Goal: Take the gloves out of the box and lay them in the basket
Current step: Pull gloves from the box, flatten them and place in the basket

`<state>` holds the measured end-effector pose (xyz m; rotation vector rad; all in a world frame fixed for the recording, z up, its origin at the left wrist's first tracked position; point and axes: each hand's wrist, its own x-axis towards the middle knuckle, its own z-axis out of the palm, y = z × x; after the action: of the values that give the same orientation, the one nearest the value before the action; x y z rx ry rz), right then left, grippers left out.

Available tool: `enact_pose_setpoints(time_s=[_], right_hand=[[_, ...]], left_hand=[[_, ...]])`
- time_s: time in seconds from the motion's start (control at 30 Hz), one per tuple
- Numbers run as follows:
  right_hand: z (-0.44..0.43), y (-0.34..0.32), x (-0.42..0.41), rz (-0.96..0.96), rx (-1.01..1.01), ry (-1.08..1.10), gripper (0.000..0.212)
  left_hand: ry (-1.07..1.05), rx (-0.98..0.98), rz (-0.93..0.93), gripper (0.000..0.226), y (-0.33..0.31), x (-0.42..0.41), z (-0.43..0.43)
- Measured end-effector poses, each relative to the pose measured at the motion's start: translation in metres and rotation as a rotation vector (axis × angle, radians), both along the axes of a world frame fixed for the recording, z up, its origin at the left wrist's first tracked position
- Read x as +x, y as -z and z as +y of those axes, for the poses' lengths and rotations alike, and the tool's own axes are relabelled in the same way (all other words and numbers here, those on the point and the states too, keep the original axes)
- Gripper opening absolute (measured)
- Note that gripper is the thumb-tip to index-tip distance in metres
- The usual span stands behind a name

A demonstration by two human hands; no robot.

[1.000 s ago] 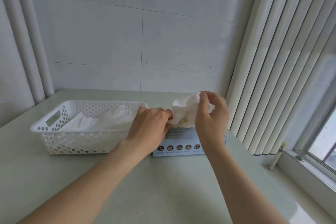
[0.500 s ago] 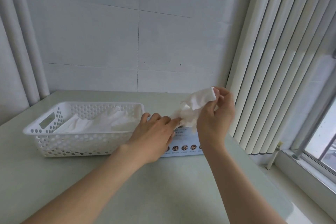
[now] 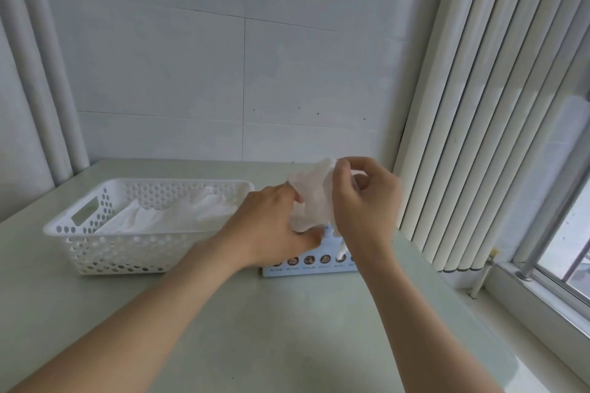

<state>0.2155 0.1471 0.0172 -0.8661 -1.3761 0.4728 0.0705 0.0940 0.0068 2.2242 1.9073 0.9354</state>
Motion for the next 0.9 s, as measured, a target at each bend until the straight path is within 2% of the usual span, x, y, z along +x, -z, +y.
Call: enact_pose_setpoints(time_s=[0.07,0.23,0.33,0.43,0.6,0.63,0.7,0.73,0.83,0.9], right_hand=[[-0.003,-0.002,-0.001,-0.006,-0.092,-0.048,0.018],[-0.01,-0.004,-0.003,0.058,-0.218,-0.162,0.018],[-0.01,-0.001,-0.007,0.021,-0.287,-0.234,0.022],[-0.01,0.0,-0.009,-0.085,-0.329,-0.315,0.029],[-0.018,0.0,-0.012,-0.203,-0.299,-0.558,0.047],[-0.021,-0.001,-0.011,-0.231,-0.292,-0.586,0.044],[-0.023,-0.001,-0.011,-0.296,-0.261,-0.607,0.021],[-0.023,0.0,-0.012,-0.322,-0.25,-0.594,0.016],[-0.022,0.005,-0.015,-0.341,-0.211,-0.54,0.025],[-0.021,0.006,-0.017,-0.348,-0.18,-0.505,0.022]], left_hand=[[0.05,0.0,-0.216,0.067,-0.01,-0.004,-0.004],[0.224,-0.047,-0.576,0.042,-0.026,-0.021,-0.008],[0.16,0.088,-0.599,0.017,-0.024,-0.026,0.0],[0.058,0.172,-0.622,0.021,-0.019,-0.027,0.005],[0.013,0.168,-0.609,0.021,-0.024,-0.025,0.004],[0.034,0.152,-0.615,0.019,-0.026,-0.026,0.002],[0.087,0.118,-0.633,0.014,-0.03,-0.028,-0.002],[0.104,0.115,-0.631,0.013,-0.031,-0.029,-0.003],[0.096,0.118,-0.602,0.013,-0.033,-0.029,-0.006],[0.086,0.106,-0.604,0.019,-0.033,-0.028,-0.006]])
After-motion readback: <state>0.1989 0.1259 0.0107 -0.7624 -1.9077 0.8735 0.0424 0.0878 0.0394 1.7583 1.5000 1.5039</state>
